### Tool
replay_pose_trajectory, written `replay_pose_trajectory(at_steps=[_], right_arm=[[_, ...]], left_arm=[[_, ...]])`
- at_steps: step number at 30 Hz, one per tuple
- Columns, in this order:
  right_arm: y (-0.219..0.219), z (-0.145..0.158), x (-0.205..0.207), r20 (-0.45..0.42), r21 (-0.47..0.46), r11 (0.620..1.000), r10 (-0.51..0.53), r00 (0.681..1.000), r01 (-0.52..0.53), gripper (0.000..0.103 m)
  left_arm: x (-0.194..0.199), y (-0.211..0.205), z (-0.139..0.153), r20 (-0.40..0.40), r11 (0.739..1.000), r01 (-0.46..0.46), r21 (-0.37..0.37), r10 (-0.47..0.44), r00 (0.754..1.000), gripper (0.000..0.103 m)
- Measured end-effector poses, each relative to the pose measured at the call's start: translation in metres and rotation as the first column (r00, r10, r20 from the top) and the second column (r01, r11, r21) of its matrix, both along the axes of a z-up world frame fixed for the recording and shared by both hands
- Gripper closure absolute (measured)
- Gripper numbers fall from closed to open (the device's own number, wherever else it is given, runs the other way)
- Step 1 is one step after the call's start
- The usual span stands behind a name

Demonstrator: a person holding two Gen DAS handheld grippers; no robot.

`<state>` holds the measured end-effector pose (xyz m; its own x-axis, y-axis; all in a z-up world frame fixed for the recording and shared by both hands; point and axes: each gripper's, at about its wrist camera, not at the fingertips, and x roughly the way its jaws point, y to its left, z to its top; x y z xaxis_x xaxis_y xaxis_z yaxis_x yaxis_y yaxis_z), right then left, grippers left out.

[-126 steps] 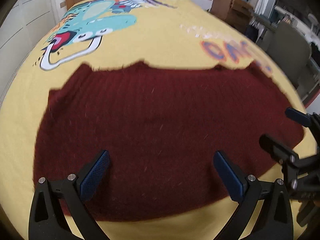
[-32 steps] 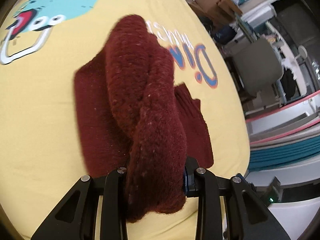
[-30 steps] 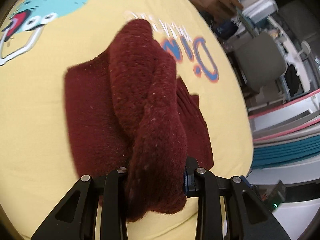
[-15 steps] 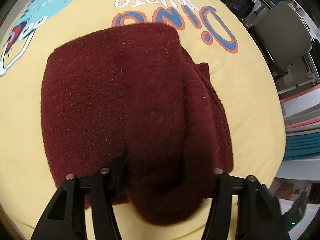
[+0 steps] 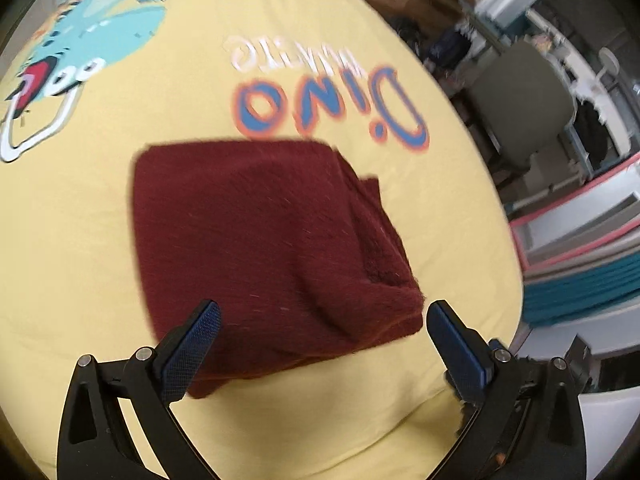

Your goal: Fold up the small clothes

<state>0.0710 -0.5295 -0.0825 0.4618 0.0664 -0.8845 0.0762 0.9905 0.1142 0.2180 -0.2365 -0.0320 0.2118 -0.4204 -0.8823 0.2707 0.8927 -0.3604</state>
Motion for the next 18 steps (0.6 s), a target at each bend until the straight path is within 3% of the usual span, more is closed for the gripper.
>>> replay_pose_trajectory(at_steps=[4, 8, 9, 11, 13, 18], right_arm=[[0.016, 0.038, 0.046, 0.004, 0.026, 0.998, 0.055, 0.998, -0.055, 0.000], [0.043, 0.064, 0.100, -0.016, 0.093, 0.988, 0.124, 0.992, -0.122, 0.000], [0.043, 0.064, 0.100, -0.016, 0.093, 0.988, 0.124, 0.992, -0.122, 0.000], [0.082, 0.062, 0.140, -0.113, 0.065, 0.975, 0.220, 0.969, -0.214, 0.000], [0.091, 0.059, 0.146, -0.130, 0.066, 0.969, 0.244, 0.961, -0.237, 0.001], [0.155, 0.025, 0.177, -0.278, 0.060, 0.934, 0.354, 0.893, -0.351, 0.009]], left_arm=[[-0.002, 0.037, 0.003, 0.026, 0.995, -0.094, 0.020, 0.093, 0.995, 0.001], [-0.009, 0.058, 0.000, 0.047, 0.994, -0.097, 0.042, 0.095, 0.994, 0.001], [-0.012, 0.063, -0.002, 0.057, 0.994, -0.099, 0.046, 0.096, 0.994, 0.001], [-0.018, 0.070, -0.010, 0.054, 0.994, -0.104, 0.036, 0.102, 0.993, 0.001], [-0.021, 0.082, -0.016, 0.034, 0.994, -0.113, 0.007, 0.113, 0.993, 0.001], [-0.030, 0.107, -0.020, 0.023, 0.990, -0.139, -0.004, 0.140, 0.990, 0.001]])
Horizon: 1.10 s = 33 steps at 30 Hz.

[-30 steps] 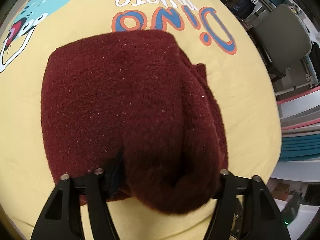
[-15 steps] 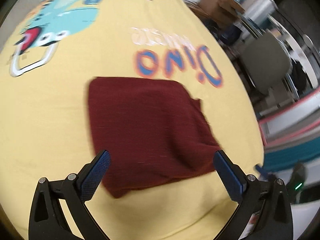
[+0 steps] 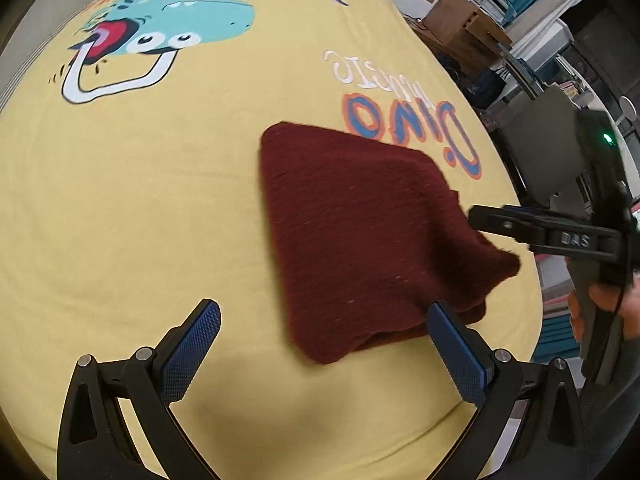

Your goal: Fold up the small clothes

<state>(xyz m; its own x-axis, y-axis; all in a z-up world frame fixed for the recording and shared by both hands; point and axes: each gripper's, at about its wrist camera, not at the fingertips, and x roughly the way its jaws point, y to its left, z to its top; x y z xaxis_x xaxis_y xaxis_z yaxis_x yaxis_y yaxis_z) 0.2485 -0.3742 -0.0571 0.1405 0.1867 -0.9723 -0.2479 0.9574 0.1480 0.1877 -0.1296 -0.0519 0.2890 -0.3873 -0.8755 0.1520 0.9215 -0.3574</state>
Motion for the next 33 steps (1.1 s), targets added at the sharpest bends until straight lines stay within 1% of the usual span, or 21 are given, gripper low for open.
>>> replay_pose_trajectory(at_steps=[1, 3, 4, 5, 7, 8, 9, 11, 13, 15, 16, 17, 18, 19, 20, 21, 24, 27, 30, 32, 33], right_arm=[[0.000, 0.000, 0.000, 0.000, 0.000, 1.000, 0.000, 1.000, 0.000, 0.010], [0.009, -0.016, 0.002, -0.051, -0.019, 1.000, 0.010, 0.999, -0.011, 0.019], [0.011, -0.033, 0.004, -0.099, -0.063, 0.998, -0.008, 0.995, 0.002, 0.034], [0.009, -0.040, 0.004, -0.125, -0.070, 0.997, -0.019, 0.992, 0.011, 0.046], [0.004, -0.052, 0.002, -0.172, -0.042, 0.999, -0.038, 0.984, 0.031, 0.054], [-0.001, -0.056, -0.001, -0.181, -0.023, 0.999, -0.047, 0.982, 0.044, 0.060], [-0.005, -0.057, -0.002, -0.183, -0.005, 0.999, -0.054, 0.982, 0.054, 0.063], [-0.018, -0.053, -0.005, -0.169, 0.054, 0.994, -0.085, 0.982, 0.095, 0.071], [-0.034, -0.043, -0.010, -0.137, 0.119, 0.984, -0.120, 0.983, 0.137, 0.074], [-0.053, -0.029, -0.017, -0.088, 0.153, 0.974, -0.156, 0.984, 0.168, 0.076], [-0.060, -0.022, -0.019, -0.066, 0.151, 0.972, -0.173, 0.983, 0.181, 0.079], [-0.068, -0.015, -0.023, -0.041, 0.145, 0.970, -0.190, 0.981, 0.194, 0.085], [-0.077, -0.010, -0.029, -0.017, 0.142, 0.968, -0.206, 0.978, 0.207, 0.086], [-0.088, -0.004, -0.035, 0.004, 0.136, 0.966, -0.224, 0.975, 0.221, 0.100], [-0.099, -0.001, -0.042, 0.033, 0.099, 0.965, -0.247, 0.968, 0.243, 0.103], [-0.107, -0.001, -0.047, 0.049, 0.074, 0.965, -0.257, 0.965, 0.253, 0.103], [-0.141, -0.017, -0.061, -0.008, 0.162, 0.940, -0.302, 0.953, 0.299, 0.103], [-0.150, -0.021, -0.069, -0.010, 0.170, 0.936, -0.311, 0.950, 0.308, 0.099], [-0.147, -0.016, -0.064, -0.012, 0.209, 0.929, -0.309, 0.951, 0.305, 0.095], [-0.139, -0.007, -0.059, 0.007, 0.206, 0.934, -0.299, 0.954, 0.291, 0.083], [-0.134, -0.002, -0.055, 0.017, 0.202, 0.938, -0.291, 0.957, 0.281, 0.069]], left_arm=[[-0.002, 0.005, -0.001, -0.003, 1.000, 0.002, -0.001, -0.002, 1.000, 0.001], [-0.004, 0.009, 0.000, 0.003, 1.000, 0.013, 0.012, -0.013, 1.000, 0.002], [-0.005, 0.010, 0.001, 0.014, 0.999, 0.020, 0.026, -0.020, 1.000, 0.001], [-0.005, 0.010, 0.002, 0.022, 0.999, 0.027, 0.040, -0.028, 0.999, 0.001], [-0.005, 0.009, 0.001, 0.034, 0.998, 0.043, 0.053, -0.044, 0.998, 0.001], [-0.005, 0.009, 0.000, 0.035, 0.997, 0.048, 0.054, -0.050, 0.998, 0.001], [-0.004, 0.008, -0.001, 0.033, 0.997, 0.054, 0.053, -0.056, 0.998, 0.001], [-0.004, 0.005, -0.003, 0.027, 0.997, 0.060, 0.051, -0.061, 0.998, 0.001], [-0.004, 0.003, -0.004, 0.025, 0.997, 0.069, 0.043, -0.070, 0.997, 0.001], [-0.005, 0.000, -0.005, 0.023, 0.997, 0.081, 0.021, -0.081, 0.996, 0.001], [-0.006, -0.003, -0.004, 0.023, 0.996, 0.090, 0.017, -0.091, 0.996, 0.001], [-0.006, -0.005, -0.005, 0.024, 0.995, 0.097, 0.019, -0.097, 0.995, 0.001], [-0.006, -0.008, -0.004, 0.027, 0.994, 0.104, 0.018, -0.104, 0.994, 0.001], [-0.006, -0.010, -0.005, 0.026, 0.994, 0.106, 0.015, -0.107, 0.994, 0.001], [-0.006, -0.012, -0.005, 0.025, 0.994, 0.109, 0.014, -0.109, 0.994, 0.001], [-0.006, -0.015, -0.006, 0.024, 0.994, 0.111, 0.012, -0.111, 0.993, 0.001], [-0.005, -0.023, -0.009, 0.025, 0.992, 0.124, 0.011, -0.124, 0.992, 0.001], [-0.004, -0.027, -0.011, 0.020, 0.992, 0.124, 0.020, -0.124, 0.992, 0.001], [-0.002, -0.029, -0.013, 0.011, 0.992, 0.122, 0.024, -0.123, 0.992, 0.001], [-0.002, -0.029, -0.013, 0.012, 0.992, 0.120, 0.027, -0.121, 0.993, 0.001], [-0.002, -0.028, -0.013, 0.011, 0.992, 0.120, 0.027, -0.120, 0.993, 0.001]])
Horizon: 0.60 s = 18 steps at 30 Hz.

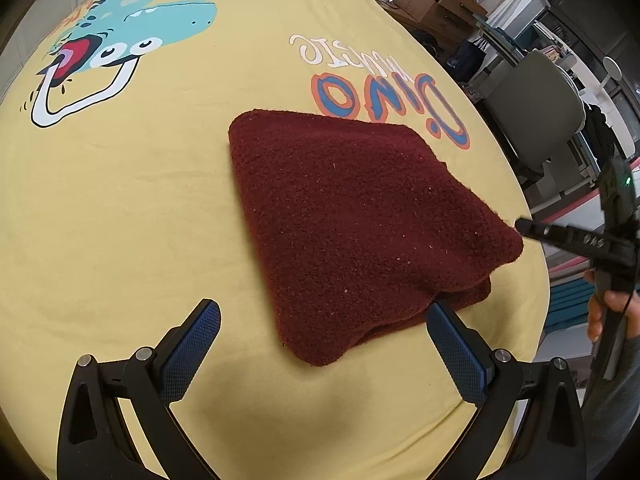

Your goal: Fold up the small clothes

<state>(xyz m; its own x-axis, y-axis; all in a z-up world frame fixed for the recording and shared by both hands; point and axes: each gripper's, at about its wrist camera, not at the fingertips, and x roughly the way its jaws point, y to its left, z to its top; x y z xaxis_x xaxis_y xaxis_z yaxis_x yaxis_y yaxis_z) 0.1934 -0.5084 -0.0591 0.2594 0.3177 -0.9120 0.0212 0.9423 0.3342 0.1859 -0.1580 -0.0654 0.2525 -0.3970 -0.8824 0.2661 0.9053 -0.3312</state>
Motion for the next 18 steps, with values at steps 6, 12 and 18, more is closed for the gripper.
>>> replay_pose_trajectory(at_steps=[6, 12, 18], right_arm=[[0.045, 0.017, 0.029, 0.004, -0.022, 0.997, 0.078, 0.997, -0.078, 0.040], [0.091, -0.021, 0.061, -0.136, -0.077, 0.983, 0.155, 0.979, -0.166, 0.030], [0.095, -0.075, 0.068, -0.290, -0.101, 0.978, 0.144, 0.946, -0.180, 0.026]], left_arm=[[0.001, 0.004, -0.002, -0.012, 1.000, -0.016, 0.001, 0.016, 1.000, 0.001], [-0.001, 0.012, -0.002, -0.016, 1.000, -0.013, 0.007, 0.013, 1.000, 0.001], [-0.001, 0.023, -0.005, -0.023, 0.999, -0.028, 0.024, 0.029, 0.999, 0.001]])
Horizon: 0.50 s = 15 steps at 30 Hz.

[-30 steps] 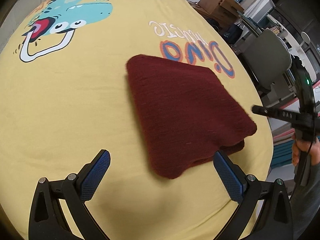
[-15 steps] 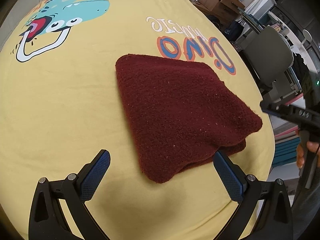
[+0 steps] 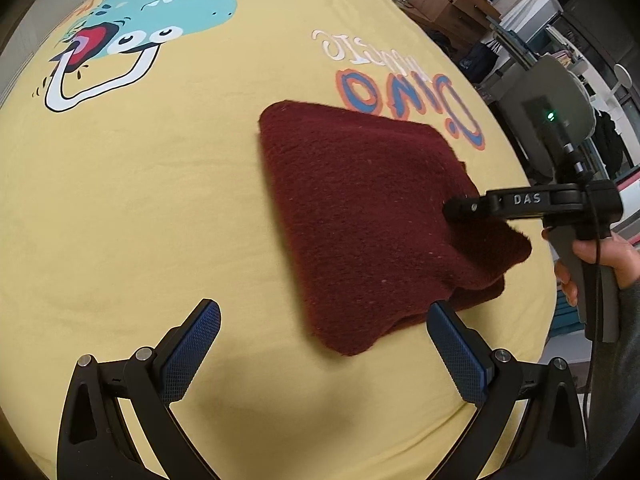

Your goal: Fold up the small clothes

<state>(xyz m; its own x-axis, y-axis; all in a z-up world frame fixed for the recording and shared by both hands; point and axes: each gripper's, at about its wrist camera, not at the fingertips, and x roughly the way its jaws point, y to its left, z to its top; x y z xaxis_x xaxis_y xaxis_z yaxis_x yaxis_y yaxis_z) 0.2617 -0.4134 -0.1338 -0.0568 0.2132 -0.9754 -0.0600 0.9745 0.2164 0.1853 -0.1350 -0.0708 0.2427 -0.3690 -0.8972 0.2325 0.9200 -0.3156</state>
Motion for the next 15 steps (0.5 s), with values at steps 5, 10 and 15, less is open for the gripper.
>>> replay_pose_trajectory(at_steps=[5, 10, 15], right_arm=[[-0.014, 0.004, -0.011, 0.035, 0.076, 0.997, -0.034, 0.999, 0.031, 0.067], [-0.029, 0.030, -0.030, 0.130, 0.138, 0.990, -0.046, 0.990, 0.028, 0.072], [-0.050, 0.053, -0.059, 0.222, 0.125, 0.991, -0.082, 0.972, 0.055, 0.075]], left_arm=[[0.000, 0.003, -0.007, -0.016, 1.000, -0.008, 0.008, 0.008, 1.000, 0.001], [0.000, 0.000, -0.012, -0.031, 1.000, -0.008, 0.000, 0.008, 0.999, 0.001], [-0.004, -0.008, -0.009, -0.027, 1.000, 0.017, -0.003, -0.018, 0.999, 0.001]])
